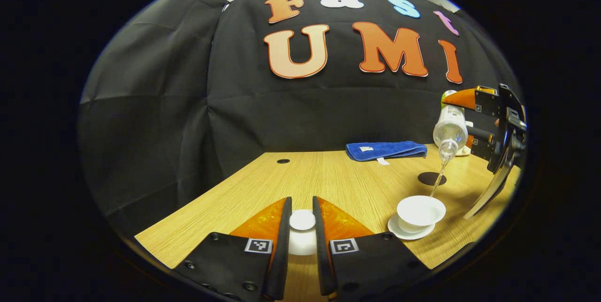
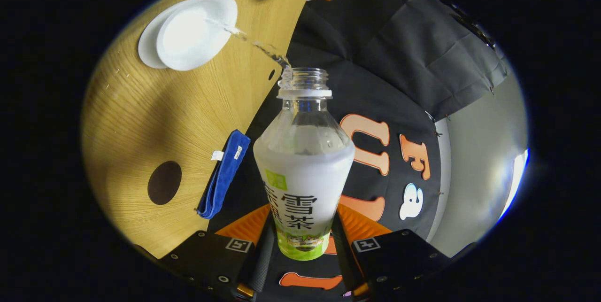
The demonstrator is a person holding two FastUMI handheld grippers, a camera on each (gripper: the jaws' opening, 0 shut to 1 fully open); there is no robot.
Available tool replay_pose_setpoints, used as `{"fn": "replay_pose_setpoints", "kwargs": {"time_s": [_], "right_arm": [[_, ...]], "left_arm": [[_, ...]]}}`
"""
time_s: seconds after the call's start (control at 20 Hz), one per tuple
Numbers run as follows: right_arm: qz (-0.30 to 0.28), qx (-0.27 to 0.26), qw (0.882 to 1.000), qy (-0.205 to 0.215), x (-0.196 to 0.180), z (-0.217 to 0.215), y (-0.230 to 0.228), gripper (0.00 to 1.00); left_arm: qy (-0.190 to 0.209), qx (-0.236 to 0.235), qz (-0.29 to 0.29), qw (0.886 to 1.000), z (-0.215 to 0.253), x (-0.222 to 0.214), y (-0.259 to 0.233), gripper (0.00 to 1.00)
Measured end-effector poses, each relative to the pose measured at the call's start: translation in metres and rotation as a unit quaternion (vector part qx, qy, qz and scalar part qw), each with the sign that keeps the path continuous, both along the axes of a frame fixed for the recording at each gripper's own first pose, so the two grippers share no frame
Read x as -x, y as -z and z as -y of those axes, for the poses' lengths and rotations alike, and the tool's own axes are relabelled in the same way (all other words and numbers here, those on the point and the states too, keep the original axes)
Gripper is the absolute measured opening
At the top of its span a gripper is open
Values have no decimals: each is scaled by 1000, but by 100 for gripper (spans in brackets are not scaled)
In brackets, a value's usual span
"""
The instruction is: Open the teacup lid with one hand, grasp the water bottle and pour water into the teacup with the other hand; after pouring, place the water bottle on the coaster and then close the teacup lid.
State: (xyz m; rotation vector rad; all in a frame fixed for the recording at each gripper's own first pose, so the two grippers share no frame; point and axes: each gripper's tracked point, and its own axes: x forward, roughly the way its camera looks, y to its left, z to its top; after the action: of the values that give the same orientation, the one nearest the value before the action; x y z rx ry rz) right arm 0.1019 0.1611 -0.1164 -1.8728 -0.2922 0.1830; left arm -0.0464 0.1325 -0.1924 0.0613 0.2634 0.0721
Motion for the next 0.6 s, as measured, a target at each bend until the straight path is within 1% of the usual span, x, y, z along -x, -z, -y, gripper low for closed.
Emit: {"fn": "replay_pose_setpoints", "kwargs": {"time_s": [0.2,0.35,0.4,0.45,0.5,0.6], "right_arm": [[-7,13,1000,4,1,-1,11,63],[4,25,1000,-4,1,-5,11,63],[5,29,1000,-6,0,-6,12,60],[6,36,999,-8,1,-7,13,60],[6,42,999,-9,2,-8,14,64],[9,52,998,-15,3,-11,15,63]], "left_arm": [[0,-3,1,1000,-2,2,0,30],[-1,-5,2,1000,-3,4,-1,29],[-1,-6,3,1000,-3,5,-2,30],[0,-6,4,1000,-2,5,-2,30],[1,-6,4,1000,-2,5,-3,30],[2,-5,5,1000,-1,4,-4,30]]}}
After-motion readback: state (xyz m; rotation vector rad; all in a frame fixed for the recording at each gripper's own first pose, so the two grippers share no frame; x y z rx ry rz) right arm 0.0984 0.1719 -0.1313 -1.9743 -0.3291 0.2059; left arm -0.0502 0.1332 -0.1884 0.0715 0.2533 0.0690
